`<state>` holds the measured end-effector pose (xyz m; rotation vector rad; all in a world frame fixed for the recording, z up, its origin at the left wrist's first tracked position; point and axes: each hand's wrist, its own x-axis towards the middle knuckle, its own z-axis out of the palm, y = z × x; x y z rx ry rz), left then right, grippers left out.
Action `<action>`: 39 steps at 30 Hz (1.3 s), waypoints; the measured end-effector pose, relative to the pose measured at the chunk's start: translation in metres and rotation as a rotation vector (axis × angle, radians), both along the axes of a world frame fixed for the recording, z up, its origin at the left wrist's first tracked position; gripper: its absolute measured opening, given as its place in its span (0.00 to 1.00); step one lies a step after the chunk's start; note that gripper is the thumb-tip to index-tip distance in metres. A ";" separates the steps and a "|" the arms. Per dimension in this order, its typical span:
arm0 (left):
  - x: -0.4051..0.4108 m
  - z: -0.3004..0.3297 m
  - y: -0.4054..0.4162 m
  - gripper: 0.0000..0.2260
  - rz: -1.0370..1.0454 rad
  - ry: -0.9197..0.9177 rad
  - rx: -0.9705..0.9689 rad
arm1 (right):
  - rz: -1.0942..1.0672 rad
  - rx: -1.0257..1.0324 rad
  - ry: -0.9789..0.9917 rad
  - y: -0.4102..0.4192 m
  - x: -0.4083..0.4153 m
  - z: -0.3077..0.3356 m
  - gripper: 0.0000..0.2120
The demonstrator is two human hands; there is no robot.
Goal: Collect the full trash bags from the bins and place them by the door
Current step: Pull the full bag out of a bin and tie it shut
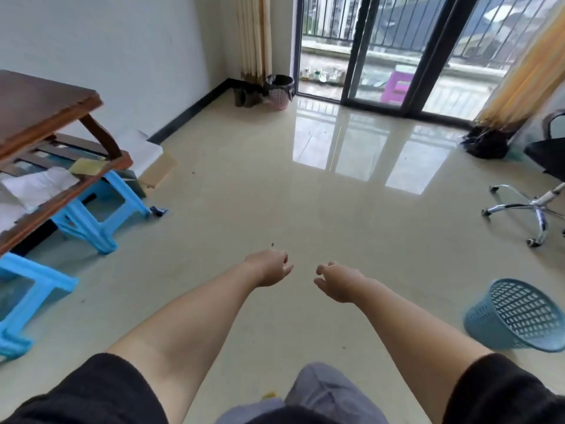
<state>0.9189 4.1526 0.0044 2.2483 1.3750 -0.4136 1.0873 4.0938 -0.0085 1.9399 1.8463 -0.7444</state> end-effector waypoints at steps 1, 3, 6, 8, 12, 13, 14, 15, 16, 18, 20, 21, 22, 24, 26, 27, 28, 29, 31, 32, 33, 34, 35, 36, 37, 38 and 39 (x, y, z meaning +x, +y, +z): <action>0.005 -0.002 0.022 0.18 0.002 -0.004 -0.007 | 0.006 -0.001 0.000 0.022 0.004 -0.002 0.22; 0.012 -0.009 0.065 0.17 0.017 -0.012 -0.027 | 0.015 -0.006 -0.002 0.065 0.013 -0.007 0.22; 0.024 -0.019 0.135 0.17 0.028 0.000 -0.038 | 0.035 -0.006 -0.014 0.138 0.029 -0.015 0.22; 0.036 -0.022 0.188 0.17 0.042 -0.001 -0.036 | 0.043 0.014 -0.006 0.195 0.044 -0.021 0.22; 0.060 -0.023 0.295 0.17 0.084 0.013 -0.039 | 0.043 0.002 0.018 0.307 0.078 -0.018 0.22; 0.066 -0.021 0.322 0.17 0.096 0.011 -0.036 | 0.051 0.002 0.016 0.335 0.088 -0.016 0.22; 0.071 -0.018 0.347 0.17 0.111 0.005 -0.037 | 0.058 -0.001 0.013 0.362 0.096 -0.014 0.22; 0.074 -0.015 0.371 0.17 0.126 0.003 -0.040 | 0.061 -0.005 0.005 0.387 0.103 -0.013 0.22; 0.078 -0.014 0.392 0.17 0.136 0.005 -0.049 | 0.064 -0.016 -0.001 0.409 0.109 -0.012 0.22; 0.082 -0.015 0.434 0.17 0.154 0.005 -0.058 | 0.083 -0.031 -0.006 0.452 0.117 -0.014 0.22; 0.085 -0.020 0.479 0.17 0.176 0.019 -0.065 | 0.101 -0.045 -0.001 0.498 0.123 -0.018 0.22; 0.086 -0.023 0.502 0.18 0.184 0.027 -0.070 | 0.107 -0.051 0.003 0.521 0.124 -0.019 0.22; 0.088 -0.027 0.525 0.18 0.186 0.034 -0.077 | 0.112 -0.054 0.003 0.545 0.126 -0.020 0.22; 0.092 -0.034 0.576 0.18 0.170 0.047 -0.081 | 0.123 -0.043 -0.009 0.597 0.131 -0.026 0.22; 0.095 -0.036 0.632 0.18 0.154 0.049 -0.067 | 0.130 -0.030 -0.019 0.654 0.134 -0.030 0.22; 0.096 -0.035 0.662 0.18 0.149 0.047 -0.060 | 0.130 -0.023 -0.019 0.683 0.135 -0.031 0.22; 0.097 -0.034 0.693 0.18 0.142 0.053 -0.055 | 0.123 -0.022 -0.020 0.711 0.136 -0.030 0.22; 0.098 -0.031 0.723 0.18 0.132 0.061 -0.048 | 0.109 -0.025 -0.017 0.738 0.137 -0.027 0.22; 0.100 -0.027 0.782 0.17 0.120 0.068 -0.030 | 0.083 -0.018 -0.002 0.792 0.140 -0.020 0.22; 0.101 -0.025 0.811 0.17 0.112 0.066 -0.026 | 0.072 0.001 0.008 0.820 0.141 -0.016 0.22; 0.103 -0.022 0.839 0.17 0.101 0.065 -0.026 | 0.055 0.021 0.021 0.847 0.142 -0.012 0.22; 0.106 -0.021 0.864 0.17 0.092 0.073 -0.032 | 0.038 0.034 0.036 0.871 0.143 -0.009 0.21; 0.109 -0.020 0.887 0.16 0.082 0.085 -0.041 | 0.028 0.035 0.050 0.892 0.144 -0.005 0.21; 0.113 -0.021 0.910 0.16 0.073 0.095 -0.047 | 0.024 0.033 0.056 0.913 0.146 -0.005 0.21; 0.118 -0.023 0.933 0.17 0.068 0.100 -0.048 | 0.024 0.032 0.056 0.934 0.149 -0.005 0.21; 0.124 -0.026 0.957 0.17 0.066 0.105 -0.054 | 0.024 0.024 0.056 0.955 0.155 -0.007 0.21; 0.130 -0.028 0.981 0.17 0.065 0.106 -0.061 | 0.017 0.014 0.054 0.977 0.161 -0.009 0.21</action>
